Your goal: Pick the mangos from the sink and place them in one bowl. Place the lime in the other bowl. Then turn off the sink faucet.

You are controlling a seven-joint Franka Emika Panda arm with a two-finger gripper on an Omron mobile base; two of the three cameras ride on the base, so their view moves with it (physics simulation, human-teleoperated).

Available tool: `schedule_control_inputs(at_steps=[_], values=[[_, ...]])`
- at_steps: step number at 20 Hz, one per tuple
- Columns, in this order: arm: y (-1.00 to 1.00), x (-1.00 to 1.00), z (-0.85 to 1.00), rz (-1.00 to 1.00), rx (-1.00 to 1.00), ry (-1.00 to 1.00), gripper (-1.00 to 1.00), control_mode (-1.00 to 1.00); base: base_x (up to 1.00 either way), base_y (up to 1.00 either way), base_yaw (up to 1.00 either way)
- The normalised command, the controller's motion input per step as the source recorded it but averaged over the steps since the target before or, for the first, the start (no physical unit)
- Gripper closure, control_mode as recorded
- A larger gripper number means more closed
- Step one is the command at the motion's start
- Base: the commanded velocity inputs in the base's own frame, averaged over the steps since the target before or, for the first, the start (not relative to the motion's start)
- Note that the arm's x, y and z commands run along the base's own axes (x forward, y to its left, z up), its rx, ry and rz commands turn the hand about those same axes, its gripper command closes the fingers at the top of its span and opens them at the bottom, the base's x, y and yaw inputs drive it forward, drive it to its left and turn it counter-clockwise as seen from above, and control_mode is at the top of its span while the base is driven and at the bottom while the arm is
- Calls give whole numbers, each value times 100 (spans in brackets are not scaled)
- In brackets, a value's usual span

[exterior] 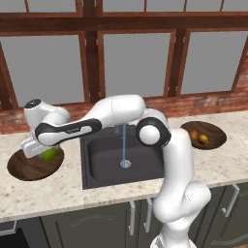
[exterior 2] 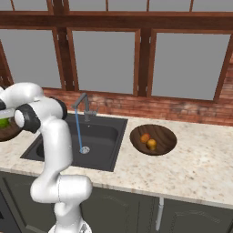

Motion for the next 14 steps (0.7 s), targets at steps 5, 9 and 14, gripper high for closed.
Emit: schedule_control_inputs(at_steps=[5, 9, 14], values=[[15, 6, -33, -1, -11, 9, 100, -100, 0, 0, 0], [5, 13, -44, 0, -7, 12, 100, -100, 0, 0, 0], [0, 16, -43, 0, 0, 10, 100, -100, 0, 0, 0]])
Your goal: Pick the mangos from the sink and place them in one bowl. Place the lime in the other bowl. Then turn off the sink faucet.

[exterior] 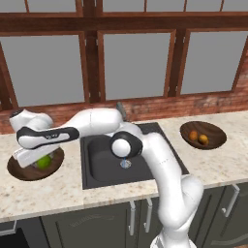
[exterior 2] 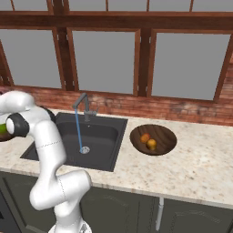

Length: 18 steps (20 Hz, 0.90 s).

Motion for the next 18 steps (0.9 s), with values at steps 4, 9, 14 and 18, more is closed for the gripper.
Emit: schedule_control_inputs(at_steps=[4, 9, 14, 18], values=[[0, 23, -41, 0, 0, 8, 100, -100, 0, 0, 0], [0, 16, -33, 0, 0, 5, 100, -100, 0, 0, 0], [0, 2, -23, 0, 0, 1, 100, -100, 0, 0, 0], [0, 0, -15, 0, 0, 1, -100, -100, 0, 0, 0]])
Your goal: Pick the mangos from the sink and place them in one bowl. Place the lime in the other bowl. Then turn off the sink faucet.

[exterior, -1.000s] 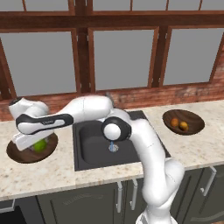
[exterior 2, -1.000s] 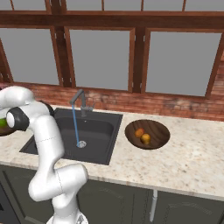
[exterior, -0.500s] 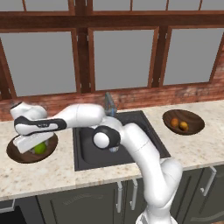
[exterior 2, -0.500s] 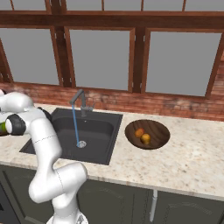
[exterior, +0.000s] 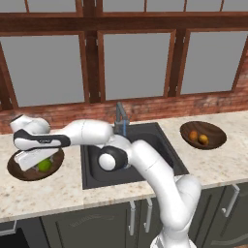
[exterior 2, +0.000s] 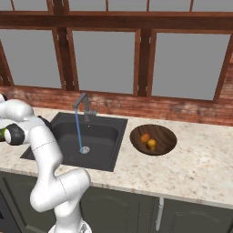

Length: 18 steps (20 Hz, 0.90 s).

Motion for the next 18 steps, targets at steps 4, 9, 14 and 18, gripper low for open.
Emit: schedule_control_inputs(at_steps=[4, 9, 14, 18], values=[[-1, -2, 5, 0, 1, -1, -100, -100, 0, 0, 0], [-18, -24, 30, 0, 4, -14, -100, -100, 0, 0, 0], [-17, -15, 25, 0, 2, -17, -100, -100, 0, 0, 0], [-39, -32, 54, 0, 6, -20, -100, -100, 0, 0, 0]])
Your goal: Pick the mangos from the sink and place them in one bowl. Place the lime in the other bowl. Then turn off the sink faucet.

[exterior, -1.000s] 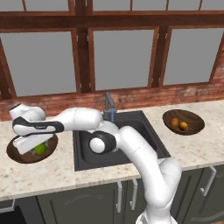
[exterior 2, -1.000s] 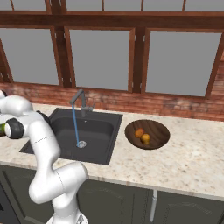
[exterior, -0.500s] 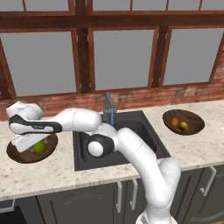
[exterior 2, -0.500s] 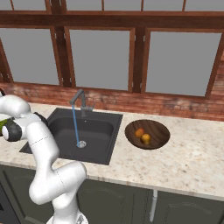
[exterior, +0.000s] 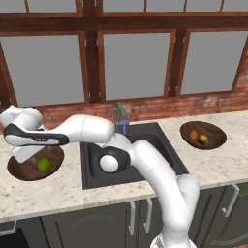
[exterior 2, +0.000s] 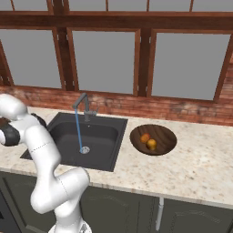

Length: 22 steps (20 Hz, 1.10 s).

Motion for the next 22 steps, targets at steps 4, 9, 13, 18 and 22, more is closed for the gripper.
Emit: schedule_control_inputs(at_steps=[4, 9, 13, 18, 22], values=[[-91, -51, 41, 0, 8, -29, -100, -100, 0, 0, 0], [-100, -60, 29, 0, 15, -30, -100, -100, 0, 0, 0], [-100, -73, 30, 0, 26, -28, -100, -100, 0, 0, 0], [-100, -69, 11, -7, 25, -33, -100, -100, 0, 0, 0], [-100, -53, 9, -14, 26, -42, -100, -100, 0, 0, 0]])
